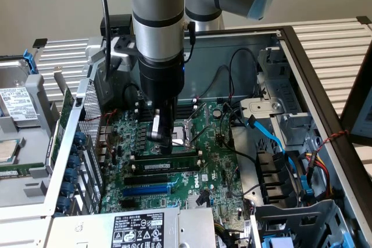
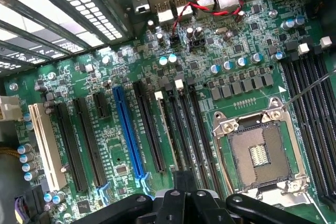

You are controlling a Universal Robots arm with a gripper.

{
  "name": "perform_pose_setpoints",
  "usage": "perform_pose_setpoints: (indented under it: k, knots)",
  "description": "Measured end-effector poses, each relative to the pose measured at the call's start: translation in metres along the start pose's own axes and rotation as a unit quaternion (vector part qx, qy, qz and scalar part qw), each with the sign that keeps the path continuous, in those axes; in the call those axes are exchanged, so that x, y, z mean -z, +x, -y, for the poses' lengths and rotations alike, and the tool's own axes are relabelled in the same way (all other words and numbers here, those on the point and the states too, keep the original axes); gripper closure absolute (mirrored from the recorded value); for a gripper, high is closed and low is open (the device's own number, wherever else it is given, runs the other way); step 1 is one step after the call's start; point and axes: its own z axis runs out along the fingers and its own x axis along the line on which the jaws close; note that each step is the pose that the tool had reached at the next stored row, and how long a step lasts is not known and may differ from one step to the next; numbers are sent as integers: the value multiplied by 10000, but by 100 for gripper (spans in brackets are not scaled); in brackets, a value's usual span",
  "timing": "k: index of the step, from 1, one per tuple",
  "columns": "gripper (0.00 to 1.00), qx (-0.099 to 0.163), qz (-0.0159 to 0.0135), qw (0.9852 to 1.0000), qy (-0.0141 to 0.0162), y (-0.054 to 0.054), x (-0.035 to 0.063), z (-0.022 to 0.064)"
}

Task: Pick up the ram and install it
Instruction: 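Press down the ram until it locks into place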

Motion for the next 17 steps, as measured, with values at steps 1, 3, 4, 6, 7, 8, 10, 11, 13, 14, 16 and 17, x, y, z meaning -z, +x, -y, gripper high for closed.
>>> perform_pose_setpoints:
  k: [1,3,4,6,7,8,10,11,13,14,16,17]
  knots:
    - [89,-49,-5,10000,-1,0,0,0]
    - [89,-147,-13,9999,-1,0,0,-1]
    - [89,-193,-19,9998,-1,0,0,0]
    - [89,-287,-33,9996,0,0,0,0]
    - [89,-334,-40,9994,1,0,0,0]
    - [89,-388,-47,9992,1,0,0,0]
    - [89,-493,-61,9988,2,0,0,0]
    - [89,-549,-66,9985,1,0,0,-1]
    - [89,-649,-79,9979,3,0,0,-1]
    - [89,-700,-84,9975,2,0,0,-1]
    - [89,-813,-89,9967,0,1,0,-1]
    - [89,-847,-91,9964,-1,0,0,-1]
